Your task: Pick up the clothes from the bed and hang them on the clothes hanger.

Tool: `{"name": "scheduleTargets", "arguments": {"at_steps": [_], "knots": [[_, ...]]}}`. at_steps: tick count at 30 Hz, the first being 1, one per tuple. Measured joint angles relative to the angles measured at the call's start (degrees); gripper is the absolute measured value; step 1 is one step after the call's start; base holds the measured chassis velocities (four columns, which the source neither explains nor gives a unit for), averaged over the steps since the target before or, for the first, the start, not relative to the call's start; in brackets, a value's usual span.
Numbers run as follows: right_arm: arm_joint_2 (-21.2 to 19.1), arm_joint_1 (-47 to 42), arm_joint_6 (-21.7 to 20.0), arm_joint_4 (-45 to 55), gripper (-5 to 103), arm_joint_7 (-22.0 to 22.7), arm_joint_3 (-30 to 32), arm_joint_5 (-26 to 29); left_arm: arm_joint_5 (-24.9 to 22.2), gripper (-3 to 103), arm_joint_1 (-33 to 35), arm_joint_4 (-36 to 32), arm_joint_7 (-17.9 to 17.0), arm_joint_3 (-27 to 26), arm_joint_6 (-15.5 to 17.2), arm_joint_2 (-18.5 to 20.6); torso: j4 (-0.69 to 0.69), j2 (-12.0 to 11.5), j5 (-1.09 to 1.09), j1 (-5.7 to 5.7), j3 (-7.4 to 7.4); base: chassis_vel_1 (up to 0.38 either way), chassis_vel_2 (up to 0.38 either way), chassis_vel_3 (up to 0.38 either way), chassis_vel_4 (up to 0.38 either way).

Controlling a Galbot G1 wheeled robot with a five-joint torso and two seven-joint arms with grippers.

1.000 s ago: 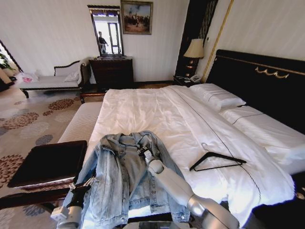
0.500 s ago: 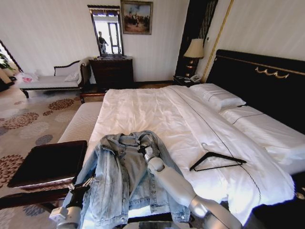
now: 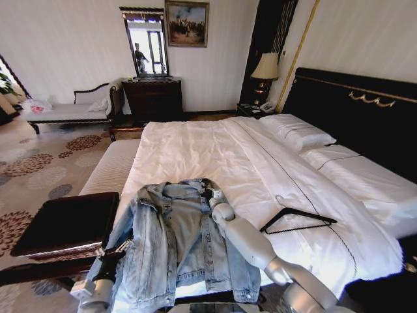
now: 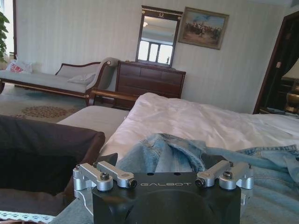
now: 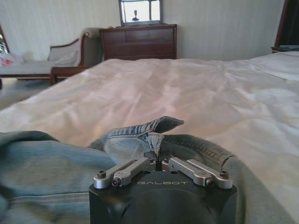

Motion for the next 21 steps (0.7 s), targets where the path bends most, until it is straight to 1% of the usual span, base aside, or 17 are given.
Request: {"name": "scheduleTargets", "arguments": {"at_steps": [6,12,13,15,17,21], "knots": [[0.64,2.14,0.83,-5.84,1,0.09,0.9,-1.87,0.26,100,0.0,-0.27,-0.08,0.18,0.22,0.59,-0.01,0.0,-0.01,0.0,0.0,0.0,0.0,0.0,0.0],[0.91,3.23,0.94,-8.62,1,0.02,0.92,-2.66,0.25,100,-0.12,-0.25,-0.11,0.36,0.3,0.93,0.0,0.0,-0.01,0.0,0.0,0.0,0.0,0.0,0.0],[0.92,3.43,0.94,-9.07,-2,-0.08,0.82,-3.01,0.27,100,-0.16,-0.26,-0.12,0.54,0.36,0.85,0.0,0.0,-0.01,0.0,0.0,0.0,0.0,0.0,0.0],[0.9,3.54,0.94,-9.41,7,-0.36,0.44,-3.66,0.42,100,-0.18,-0.28,-0.14,0.81,0.4,0.68,-0.01,0.0,-0.01,0.0,0.0,0.0,0.0,0.0,0.0],[0.89,3.54,0.94,-9.46,7,-0.45,0.33,-3.98,0.53,100,-0.18,-0.29,-0.15,0.87,0.41,0.61,-0.01,0.0,-0.01,0.0,0.0,0.0,0.0,0.0,0.0],[0.58,3.05,0.99,-7.55,28,-0.44,0.34,-4.18,0.64,100,-0.12,-0.46,-0.19,0.86,0.45,0.65,-0.01,0.0,-0.01,0.0,0.0,0.0,0.0,0.0,0.0]]}}
